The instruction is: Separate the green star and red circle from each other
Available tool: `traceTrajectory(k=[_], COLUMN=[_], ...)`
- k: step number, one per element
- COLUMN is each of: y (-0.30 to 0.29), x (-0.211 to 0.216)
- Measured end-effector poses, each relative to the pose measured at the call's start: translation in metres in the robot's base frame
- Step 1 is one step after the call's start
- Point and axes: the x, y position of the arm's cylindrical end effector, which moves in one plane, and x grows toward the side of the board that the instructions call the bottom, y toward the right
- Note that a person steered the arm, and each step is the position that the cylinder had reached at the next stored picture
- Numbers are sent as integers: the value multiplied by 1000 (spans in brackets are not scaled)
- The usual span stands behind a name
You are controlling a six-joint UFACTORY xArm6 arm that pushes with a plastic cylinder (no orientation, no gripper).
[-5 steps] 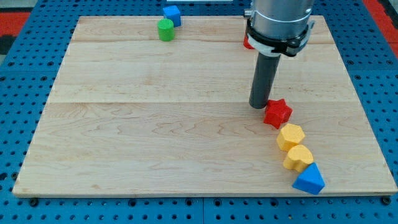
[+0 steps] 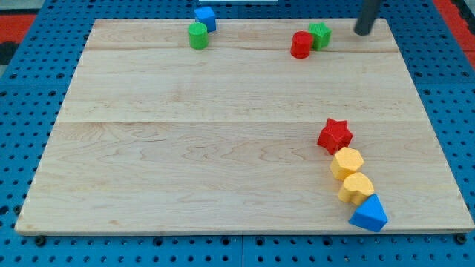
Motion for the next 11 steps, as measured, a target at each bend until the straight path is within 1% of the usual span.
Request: traceTrajectory(k=[1,2,3,4,5,6,7,8,9,10,11], y=[-77,-84,-99,-125,-168,-180,-151,-128,-113,-90,-119], x=[1,45,79,64,64,85,106,138,155,158,124])
